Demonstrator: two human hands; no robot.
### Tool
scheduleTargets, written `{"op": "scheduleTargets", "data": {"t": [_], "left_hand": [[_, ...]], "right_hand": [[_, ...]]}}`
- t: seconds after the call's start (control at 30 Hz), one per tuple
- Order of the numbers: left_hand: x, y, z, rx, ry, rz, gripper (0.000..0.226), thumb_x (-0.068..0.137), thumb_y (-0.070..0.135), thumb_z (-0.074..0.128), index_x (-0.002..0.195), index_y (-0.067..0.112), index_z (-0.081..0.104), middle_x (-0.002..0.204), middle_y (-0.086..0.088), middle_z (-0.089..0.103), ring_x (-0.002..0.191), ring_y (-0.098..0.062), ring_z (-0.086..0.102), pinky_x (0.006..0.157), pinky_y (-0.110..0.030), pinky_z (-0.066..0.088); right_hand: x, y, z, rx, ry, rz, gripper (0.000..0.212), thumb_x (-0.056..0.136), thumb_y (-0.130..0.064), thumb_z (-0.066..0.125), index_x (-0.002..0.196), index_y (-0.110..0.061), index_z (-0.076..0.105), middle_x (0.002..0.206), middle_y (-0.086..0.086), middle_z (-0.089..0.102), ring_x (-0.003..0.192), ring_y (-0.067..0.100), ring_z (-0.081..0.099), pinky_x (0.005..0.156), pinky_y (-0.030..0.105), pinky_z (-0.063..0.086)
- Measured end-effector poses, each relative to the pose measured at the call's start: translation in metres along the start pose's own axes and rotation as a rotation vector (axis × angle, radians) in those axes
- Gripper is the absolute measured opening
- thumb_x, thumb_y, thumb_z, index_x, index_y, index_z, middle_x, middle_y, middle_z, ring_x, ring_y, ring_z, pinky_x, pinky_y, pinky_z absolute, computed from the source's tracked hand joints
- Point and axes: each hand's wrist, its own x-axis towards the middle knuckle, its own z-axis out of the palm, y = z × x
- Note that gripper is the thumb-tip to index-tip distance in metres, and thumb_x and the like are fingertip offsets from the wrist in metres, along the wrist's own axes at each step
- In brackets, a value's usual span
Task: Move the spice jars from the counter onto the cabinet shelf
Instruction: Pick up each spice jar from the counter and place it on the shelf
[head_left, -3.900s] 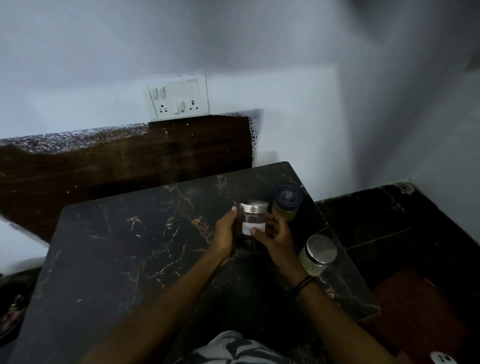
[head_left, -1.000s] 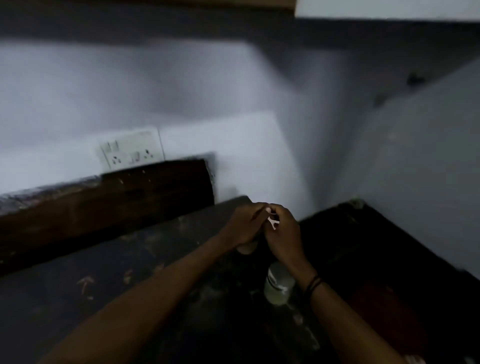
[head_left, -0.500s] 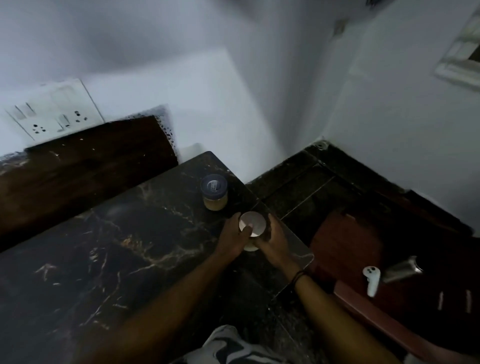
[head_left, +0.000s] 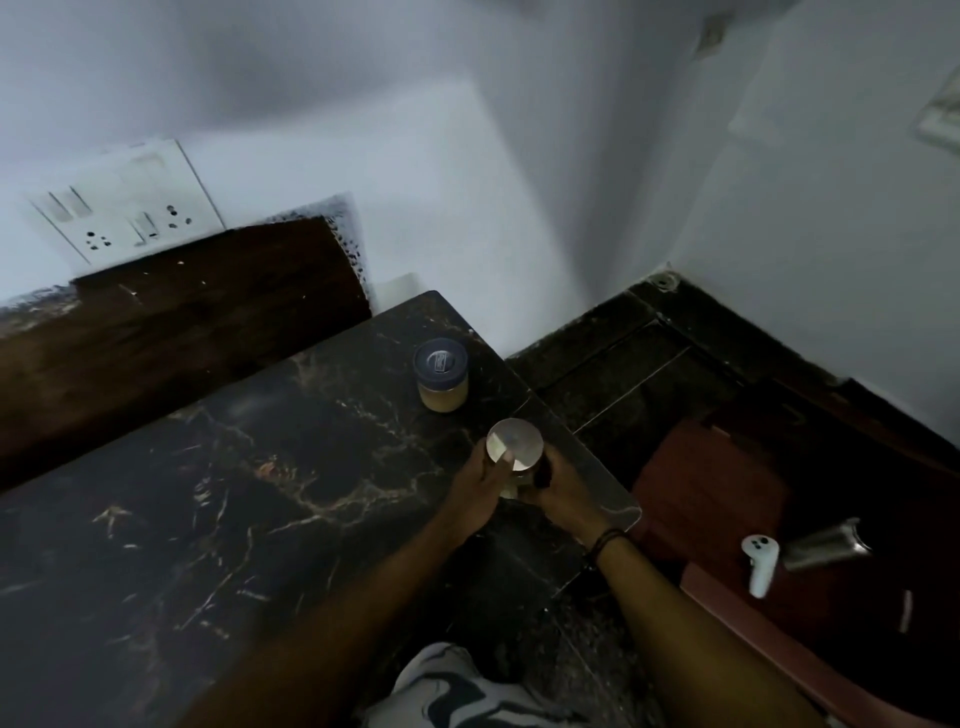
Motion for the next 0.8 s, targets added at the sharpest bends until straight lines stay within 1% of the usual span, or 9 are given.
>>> {"op": "scheduleTargets", "data": {"t": [0.07,0.17,0.3,0.37,0.47,0.53,0.63,0.73,0.8], "left_hand": [[-0.001,0.000,-0.002,-0.022,0.027,0.009,0.045,0.102,0.040,0.049,0.143,0.022,0.046,0.138,0.003,0.059,0.126,-0.008,0.056,0.107,-0.028,0.045],[-0.001,0.003,-0.007,-0.062,0.144,0.004,0.022,0.102,0.040,0.047,0.119,0.032,0.059,0.123,0.003,0.065,0.119,-0.017,0.062,0.102,-0.037,0.050],[-0.001,0.009,-0.019,-0.140,0.278,-0.043,0.029,0.107,0.031,0.039,0.103,0.021,0.065,0.112,-0.014,0.068,0.109,-0.031,0.064,0.097,-0.051,0.053],[-0.001,0.012,-0.025,-0.092,0.336,-0.010,0.029,0.106,0.024,0.044,0.096,0.006,0.064,0.100,-0.018,0.068,0.093,-0.032,0.065,0.087,-0.049,0.053],[-0.002,0.023,-0.029,-0.033,0.378,0.041,0.027,0.102,0.018,0.051,0.085,0.001,0.061,0.079,-0.011,0.060,0.073,-0.019,0.056,0.068,-0.039,0.048],[-0.002,0.030,-0.030,-0.004,0.382,0.057,0.023,0.101,0.019,0.054,0.085,0.005,0.062,0.078,-0.008,0.060,0.070,-0.016,0.057,0.065,-0.034,0.049],[-0.003,0.035,-0.029,-0.034,0.384,0.059,0.013,0.097,0.016,0.060,0.084,0.015,0.063,0.077,-0.004,0.065,0.067,-0.016,0.061,0.058,-0.031,0.052],[-0.007,0.036,-0.030,-0.068,0.355,0.072,0.008,0.090,0.024,0.070,0.087,0.024,0.063,0.081,0.003,0.068,0.070,-0.011,0.063,0.059,-0.025,0.051],[-0.009,0.035,-0.032,-0.103,0.318,0.062,0.012,0.087,0.029,0.073,0.093,0.026,0.063,0.086,0.006,0.071,0.075,-0.006,0.068,0.061,-0.019,0.053]], "right_hand": [[0.000,-0.001,0.001,-0.066,0.031,0.017,0.077,0.062,-0.018,0.093,0.125,-0.027,0.052,0.126,-0.006,0.062,0.112,0.005,0.061,0.097,0.032,0.052],[0.000,-0.003,0.007,-0.103,0.054,0.024,0.069,0.061,-0.030,0.089,0.119,-0.037,0.052,0.122,-0.010,0.062,0.112,0.008,0.061,0.096,0.035,0.052],[0.001,-0.006,0.014,0.003,0.086,-0.028,0.060,0.067,-0.023,0.081,0.117,-0.048,0.057,0.124,-0.012,0.064,0.113,0.007,0.061,0.098,0.035,0.050],[0.003,-0.006,0.016,0.119,0.087,-0.011,0.061,0.078,-0.010,0.074,0.128,-0.037,0.053,0.127,-0.005,0.064,0.116,0.015,0.062,0.099,0.044,0.051],[0.006,-0.012,0.018,0.395,0.121,0.023,0.042,0.089,0.003,0.057,0.122,-0.022,0.052,0.127,0.018,0.063,0.109,0.033,0.065,0.092,0.054,0.052],[0.009,-0.020,0.019,0.543,0.148,0.053,0.035,0.090,-0.002,0.055,0.123,-0.013,0.050,0.128,0.026,0.060,0.110,0.045,0.062,0.092,0.060,0.049],[0.013,-0.031,0.024,0.655,0.148,0.069,0.043,0.092,-0.006,0.056,0.133,-0.003,0.043,0.130,0.033,0.055,0.116,0.054,0.055,0.098,0.072,0.040],[0.014,-0.044,0.031,0.695,0.133,0.033,0.056,0.084,-0.006,0.059,0.136,0.006,0.043,0.130,0.038,0.053,0.115,0.053,0.054,0.101,0.071,0.038],[0.011,-0.050,0.032,0.711,0.125,0.032,0.060,0.079,-0.015,0.060,0.135,0.003,0.048,0.128,0.036,0.055,0.112,0.048,0.055,0.100,0.068,0.040]]}}
